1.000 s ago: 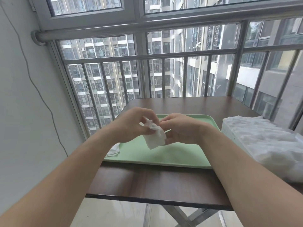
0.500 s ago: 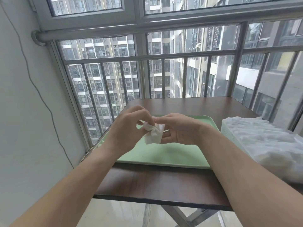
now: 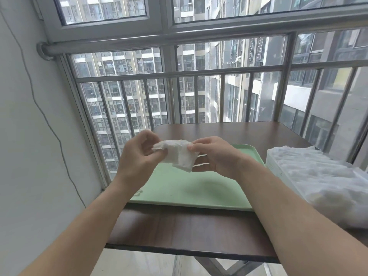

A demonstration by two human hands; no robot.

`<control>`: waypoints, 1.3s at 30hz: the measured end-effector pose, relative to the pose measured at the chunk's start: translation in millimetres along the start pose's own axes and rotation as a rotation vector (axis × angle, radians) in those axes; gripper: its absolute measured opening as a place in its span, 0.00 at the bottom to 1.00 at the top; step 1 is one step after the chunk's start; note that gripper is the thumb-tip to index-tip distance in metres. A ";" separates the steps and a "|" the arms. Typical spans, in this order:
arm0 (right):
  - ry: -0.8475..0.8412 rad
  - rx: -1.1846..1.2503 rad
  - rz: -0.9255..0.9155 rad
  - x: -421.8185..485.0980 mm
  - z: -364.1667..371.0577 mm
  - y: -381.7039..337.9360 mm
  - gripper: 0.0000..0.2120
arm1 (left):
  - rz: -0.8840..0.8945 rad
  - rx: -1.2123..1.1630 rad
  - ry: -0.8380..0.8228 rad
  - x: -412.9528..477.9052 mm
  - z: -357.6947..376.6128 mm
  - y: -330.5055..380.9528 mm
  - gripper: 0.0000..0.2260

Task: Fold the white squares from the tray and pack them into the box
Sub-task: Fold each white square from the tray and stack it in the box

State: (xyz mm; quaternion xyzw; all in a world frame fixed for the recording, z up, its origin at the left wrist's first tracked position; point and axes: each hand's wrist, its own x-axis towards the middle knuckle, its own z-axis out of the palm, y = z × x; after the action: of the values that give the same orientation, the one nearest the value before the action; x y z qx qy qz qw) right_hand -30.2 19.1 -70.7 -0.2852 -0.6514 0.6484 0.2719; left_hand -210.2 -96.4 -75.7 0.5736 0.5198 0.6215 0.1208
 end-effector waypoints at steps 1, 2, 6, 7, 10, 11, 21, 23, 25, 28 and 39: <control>0.014 -0.014 -0.024 0.5 -0.3 -0.2 0.12 | -0.064 -0.051 0.010 0.4 3.7 0.5 0.08; 0.022 -0.022 -0.045 0.6 -0.3 -0.3 0.13 | -0.134 -0.109 0.010 0.4 7.5 0.1 0.09; 0.036 -0.032 -0.089 1.4 -1.1 0.8 0.13 | -0.321 -0.262 -0.027 0.8 18.0 -2.7 0.17; 0.032 -0.038 -0.090 1.5 -1.1 1.0 0.13 | -0.334 -0.225 -0.040 1.2 19.0 -2.9 0.18; 0.007 -0.046 -0.081 1.7 -1.0 1.6 0.14 | -0.334 -0.114 -0.085 1.8 19.6 -3.1 0.13; 0.001 -0.044 -0.075 1.6 -0.9 1.6 0.15 | -0.334 -0.098 -0.094 2.2 19.0 -3.3 0.09; -0.039 0.041 -0.047 -8.0 5.5 -10.3 0.11 | -0.320 0.029 -0.176 7.2 12.1 14.7 0.05; -0.041 0.018 -0.045 -11.3 6.8 -18.1 0.12 | -0.321 0.048 -0.199 9.2 9.2 20.2 0.05; -0.054 -0.039 -0.026 -17.8 9.4 -29.6 0.14 | -0.320 0.083 -0.225 10.3 7.8 27.1 0.09; -0.109 -0.198 -0.025 -35.3 10.6 -54.4 0.20 | -0.335 0.087 -0.235 13.0 7.3 38.7 0.19; -0.155 -0.507 -0.051 -120.5 -32.0 -101.9 0.10 | -0.349 -0.423 -0.565 -9.3 53.8 91.7 0.16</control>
State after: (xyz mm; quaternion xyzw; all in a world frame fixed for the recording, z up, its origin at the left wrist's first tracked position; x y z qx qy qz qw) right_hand 74.1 -45.7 33.5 -0.2774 -0.8189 0.4771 0.1573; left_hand -121.3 -115.6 -19.9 0.5875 0.4160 0.5029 0.4784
